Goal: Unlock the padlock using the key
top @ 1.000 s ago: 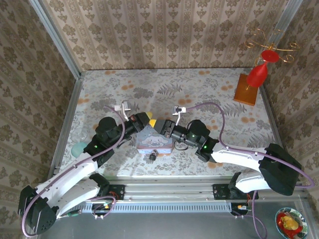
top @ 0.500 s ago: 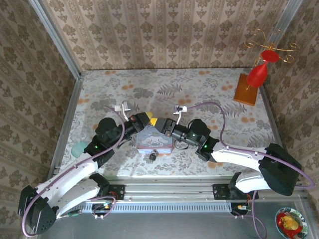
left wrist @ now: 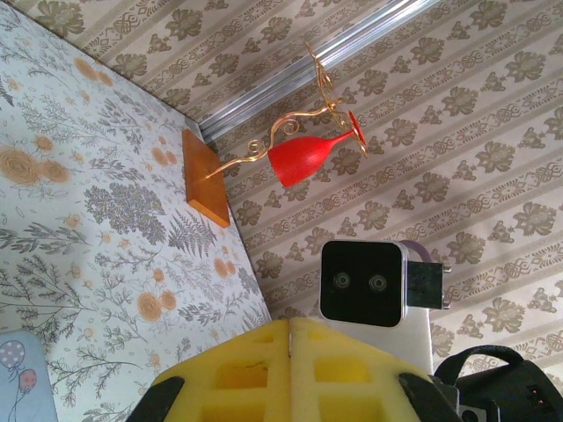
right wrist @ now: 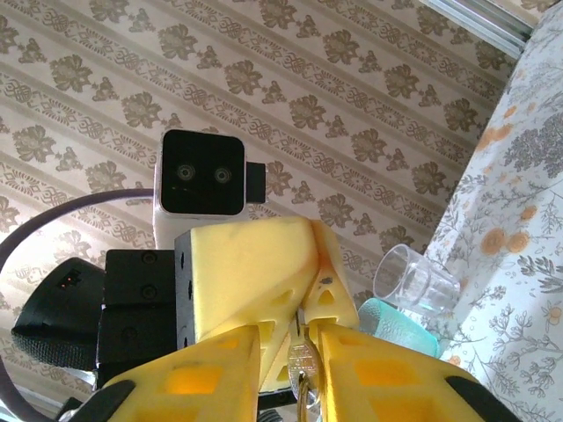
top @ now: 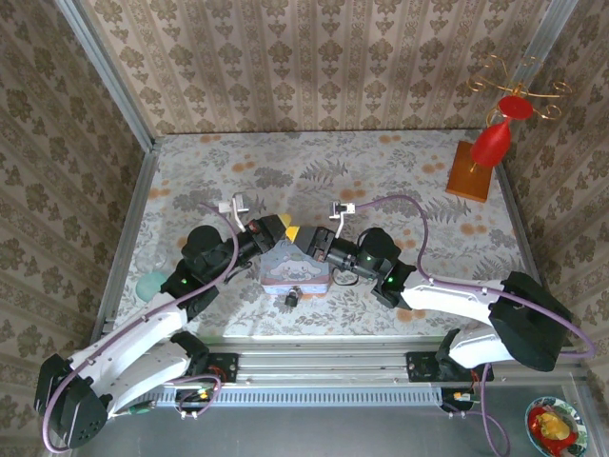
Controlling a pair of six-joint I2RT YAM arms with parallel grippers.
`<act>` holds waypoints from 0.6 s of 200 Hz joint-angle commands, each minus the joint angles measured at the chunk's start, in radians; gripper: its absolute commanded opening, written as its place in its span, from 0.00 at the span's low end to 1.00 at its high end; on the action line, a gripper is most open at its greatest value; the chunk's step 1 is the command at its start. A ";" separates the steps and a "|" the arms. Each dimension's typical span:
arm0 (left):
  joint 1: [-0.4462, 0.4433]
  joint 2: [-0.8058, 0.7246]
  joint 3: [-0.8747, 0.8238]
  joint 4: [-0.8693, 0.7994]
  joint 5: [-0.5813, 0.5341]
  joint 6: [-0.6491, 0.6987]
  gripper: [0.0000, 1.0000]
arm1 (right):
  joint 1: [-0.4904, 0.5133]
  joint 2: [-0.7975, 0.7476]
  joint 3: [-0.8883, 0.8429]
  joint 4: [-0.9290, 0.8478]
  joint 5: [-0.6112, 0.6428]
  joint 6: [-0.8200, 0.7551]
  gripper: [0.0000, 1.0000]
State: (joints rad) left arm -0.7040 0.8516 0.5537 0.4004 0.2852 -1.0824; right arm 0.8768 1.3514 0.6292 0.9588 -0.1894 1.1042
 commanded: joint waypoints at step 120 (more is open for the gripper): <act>0.007 0.027 -0.005 0.053 0.008 -0.009 0.00 | -0.002 -0.004 0.006 0.024 0.006 0.018 0.13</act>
State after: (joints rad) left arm -0.7040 0.8684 0.5537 0.4358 0.2852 -1.0897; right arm 0.8749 1.3544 0.6292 0.9619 -0.1883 1.1156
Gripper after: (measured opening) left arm 0.065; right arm 0.142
